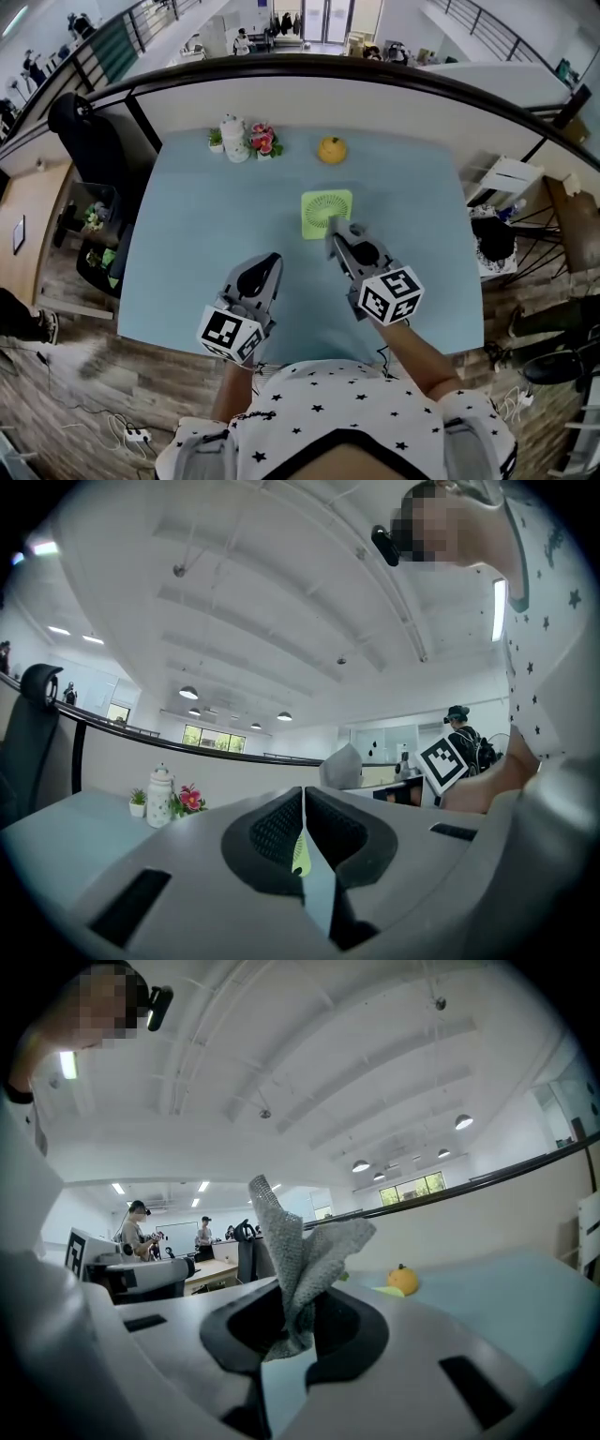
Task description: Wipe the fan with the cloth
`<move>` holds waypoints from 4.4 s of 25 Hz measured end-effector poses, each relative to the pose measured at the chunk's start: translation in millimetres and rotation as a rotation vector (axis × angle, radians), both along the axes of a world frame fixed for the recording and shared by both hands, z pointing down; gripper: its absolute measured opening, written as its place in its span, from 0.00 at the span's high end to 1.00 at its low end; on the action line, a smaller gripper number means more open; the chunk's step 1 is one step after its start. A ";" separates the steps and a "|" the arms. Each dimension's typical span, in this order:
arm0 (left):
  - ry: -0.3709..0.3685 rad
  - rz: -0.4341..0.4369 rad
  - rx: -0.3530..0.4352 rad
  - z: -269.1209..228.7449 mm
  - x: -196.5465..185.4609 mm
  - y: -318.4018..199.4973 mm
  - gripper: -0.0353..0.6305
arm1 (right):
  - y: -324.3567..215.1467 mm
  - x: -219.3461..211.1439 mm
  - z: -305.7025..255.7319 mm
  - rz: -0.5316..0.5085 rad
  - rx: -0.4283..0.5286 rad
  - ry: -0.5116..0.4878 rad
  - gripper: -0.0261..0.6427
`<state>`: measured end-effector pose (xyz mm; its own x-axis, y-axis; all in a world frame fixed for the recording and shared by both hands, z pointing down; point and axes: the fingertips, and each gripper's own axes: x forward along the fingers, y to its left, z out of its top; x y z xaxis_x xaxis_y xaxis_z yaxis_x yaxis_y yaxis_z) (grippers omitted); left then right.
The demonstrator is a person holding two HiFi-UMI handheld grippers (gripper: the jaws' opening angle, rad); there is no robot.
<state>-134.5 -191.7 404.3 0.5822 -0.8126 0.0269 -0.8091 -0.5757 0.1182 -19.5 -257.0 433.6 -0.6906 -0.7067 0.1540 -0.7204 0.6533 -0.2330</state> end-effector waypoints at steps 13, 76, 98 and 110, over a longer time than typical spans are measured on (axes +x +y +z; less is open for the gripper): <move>0.045 -0.008 -0.059 28.9 -30.5 -37.0 0.90 | -64.5 -55.9 57.6 -0.029 -0.086 0.153 0.88; 0.062 -0.031 -0.116 54.7 -49.2 -43.1 0.90 | -109.6 -16.6 71.9 0.125 -0.140 0.133 0.88; 0.055 -0.047 -0.125 58.3 -56.0 -39.3 0.90 | -95.4 -52.0 125.5 0.023 -0.227 0.267 0.88; 0.050 -0.024 -0.117 54.5 -44.8 -37.2 0.90 | -106.5 25.2 123.7 0.186 -0.241 0.265 0.88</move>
